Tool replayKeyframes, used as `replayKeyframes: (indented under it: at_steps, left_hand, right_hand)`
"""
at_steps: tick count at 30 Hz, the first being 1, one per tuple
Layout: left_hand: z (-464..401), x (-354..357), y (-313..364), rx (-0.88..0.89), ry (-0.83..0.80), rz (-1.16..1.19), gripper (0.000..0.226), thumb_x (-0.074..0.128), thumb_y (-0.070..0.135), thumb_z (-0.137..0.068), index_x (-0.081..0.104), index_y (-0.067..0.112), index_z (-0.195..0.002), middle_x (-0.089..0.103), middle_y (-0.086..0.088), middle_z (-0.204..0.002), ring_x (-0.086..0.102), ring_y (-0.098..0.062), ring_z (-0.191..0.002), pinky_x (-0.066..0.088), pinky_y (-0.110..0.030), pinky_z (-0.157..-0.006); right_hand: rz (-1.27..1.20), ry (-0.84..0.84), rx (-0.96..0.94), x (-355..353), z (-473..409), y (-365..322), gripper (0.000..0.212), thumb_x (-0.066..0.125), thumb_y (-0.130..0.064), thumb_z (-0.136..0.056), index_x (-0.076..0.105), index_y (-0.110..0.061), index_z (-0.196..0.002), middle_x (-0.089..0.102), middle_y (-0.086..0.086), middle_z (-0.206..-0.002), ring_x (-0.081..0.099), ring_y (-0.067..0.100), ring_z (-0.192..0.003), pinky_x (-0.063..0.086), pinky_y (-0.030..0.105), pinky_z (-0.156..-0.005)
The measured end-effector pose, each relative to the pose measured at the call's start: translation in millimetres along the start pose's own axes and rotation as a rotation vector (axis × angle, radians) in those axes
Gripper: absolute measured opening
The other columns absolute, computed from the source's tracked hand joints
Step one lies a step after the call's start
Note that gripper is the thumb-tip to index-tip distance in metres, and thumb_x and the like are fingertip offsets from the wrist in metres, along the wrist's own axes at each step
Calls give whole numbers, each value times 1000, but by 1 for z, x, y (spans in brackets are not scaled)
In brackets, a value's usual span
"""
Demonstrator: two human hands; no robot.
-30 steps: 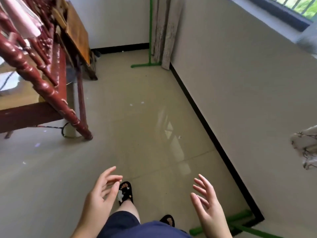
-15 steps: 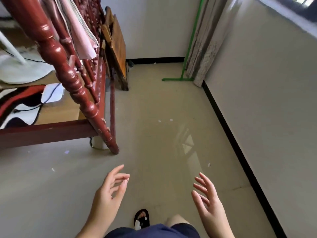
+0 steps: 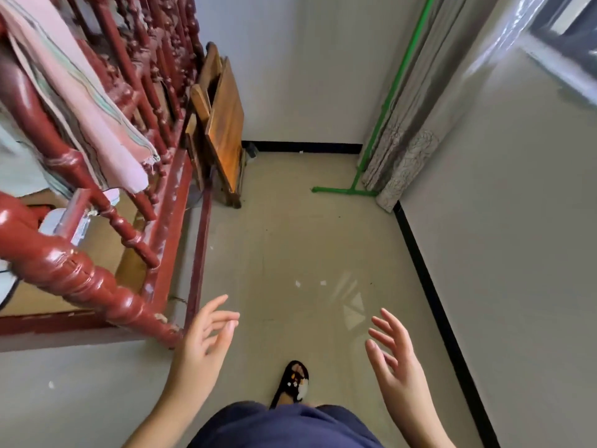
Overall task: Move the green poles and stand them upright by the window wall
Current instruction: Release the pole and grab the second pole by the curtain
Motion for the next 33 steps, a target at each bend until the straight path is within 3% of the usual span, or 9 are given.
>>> replayKeyframes:
  at_steps: [3,6,9,14,19,23,28,31,33]
  left_hand:
    - [-54,18,24,6,24,6,38,56,20,-85,52,54,-101,66,14,-103,64,-7,-93,49,-10,-79]
    - [-102,30,37,-10,52,22,30,56,37,-80,51,50,-107,66,15,-103,64,-9,-97,50,-25,-88]
    - [-156,38,41,-26,66,19,34,51,25,-81,49,44,-109,66,15,-103,63,-8,-99,50,-31,-90]
    - [-275,52,53,-47,69,-2,38,50,21,-84,50,52,-105,67,11,-102,64,-5,-96,51,-17,-87]
    - [-427,58,90,-1,37,0,36,49,14,-87,46,44,-107,65,-1,-103,62,-4,-96,50,-26,-85]
    - [-517,73,117,11,-38,4,35,50,17,-86,48,42,-110,66,-2,-101,63,-8,-97,47,-33,-91]
    - [-619,109,138,2,-139,-20,38,50,9,-87,48,41,-108,65,-2,-103,63,-3,-95,48,-30,-87]
    - [-687,138,147,11,-164,-17,38,50,11,-88,47,43,-108,65,0,-104,62,-1,-96,47,-31,-87]
    - [-730,161,157,27,-182,-19,36,50,13,-88,48,42,-109,65,0,-103,63,-3,-97,47,-32,-89]
  right_hand:
    - [-10,-17,-9,-8,-68,-12,50,56,-18,-86,36,-50,-118,52,-21,-121,51,-12,-110,44,7,-79]
    - [-17,-42,-4,-7,-125,-16,51,56,-16,-86,37,-50,-118,53,-18,-123,52,-9,-110,44,15,-82]
    - [-24,-45,20,-4,-182,-13,51,56,-14,-85,38,-48,-118,54,-15,-123,54,-9,-108,44,15,-82]
    - [-54,5,41,12,-304,-23,48,55,-13,-86,39,-45,-119,56,-12,-121,53,-12,-107,46,9,-77]
    - [-109,58,13,31,-444,-60,45,53,-16,-88,39,-34,-127,54,-17,-120,50,-15,-108,44,12,-76]
    - [-133,98,14,34,-520,-88,46,54,-13,-87,39,-35,-124,53,-17,-120,51,-11,-109,45,14,-78]
    - [-140,177,66,22,-611,-97,46,54,-14,-87,39,-46,-116,56,-11,-119,52,-13,-105,43,17,-79]
    - [-127,184,57,14,-677,-100,46,53,-16,-87,38,-50,-115,55,-13,-121,57,-4,-107,43,17,-80]
    - [-116,189,56,4,-721,-99,45,53,-15,-87,39,-43,-120,56,-6,-122,57,2,-108,43,18,-81]
Point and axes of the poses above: each hand's wrist, its own z-axis away from the middle knuckle, its own x-axis out of the palm, y = z × x, the point moved 2 cm from there along -z, towards the middle knuckle
